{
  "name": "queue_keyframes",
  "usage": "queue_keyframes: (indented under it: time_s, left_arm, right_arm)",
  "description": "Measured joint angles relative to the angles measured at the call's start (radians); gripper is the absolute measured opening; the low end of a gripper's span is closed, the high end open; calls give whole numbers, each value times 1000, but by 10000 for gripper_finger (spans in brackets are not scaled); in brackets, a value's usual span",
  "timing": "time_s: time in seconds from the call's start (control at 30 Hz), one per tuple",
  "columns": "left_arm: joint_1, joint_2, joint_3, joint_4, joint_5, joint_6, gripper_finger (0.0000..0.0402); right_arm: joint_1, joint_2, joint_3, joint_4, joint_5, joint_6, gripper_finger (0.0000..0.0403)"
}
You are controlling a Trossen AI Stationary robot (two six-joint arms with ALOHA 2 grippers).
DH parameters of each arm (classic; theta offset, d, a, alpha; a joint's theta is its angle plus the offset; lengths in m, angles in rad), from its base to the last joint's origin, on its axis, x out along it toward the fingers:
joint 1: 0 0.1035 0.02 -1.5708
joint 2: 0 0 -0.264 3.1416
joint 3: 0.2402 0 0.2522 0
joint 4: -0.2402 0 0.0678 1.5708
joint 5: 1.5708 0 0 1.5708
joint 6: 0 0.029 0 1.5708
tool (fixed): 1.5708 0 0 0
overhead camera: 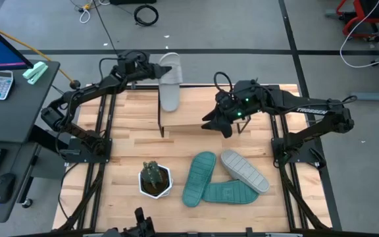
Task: Pick and place slides into the shelf
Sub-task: Put the right gray slides on the shelf
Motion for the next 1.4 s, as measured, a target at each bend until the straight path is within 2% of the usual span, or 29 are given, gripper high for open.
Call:
queue_keyframes:
  time_s: [0.4,0.57,0.9,1.2,1.4]
  left_arm:
    - [-9,0,0,-22,-5,-55,90]
    - [11,0,0,18,-8,-126,86]
    - [-10,0,-1,-14,4,-279,89]
    - [-8,0,-2,-172,-47,-186,88]
    - [-1,0,-2,-230,-68,-220,85]
  right_arm:
    - [0,0,0,0,38,7,238]
    - [0,0,0,0,53,8,234]
    - [0,0,0,0,75,8,227]
    - [0,0,0,0,89,6,219]
    - [0,0,0,0,101,2,215]
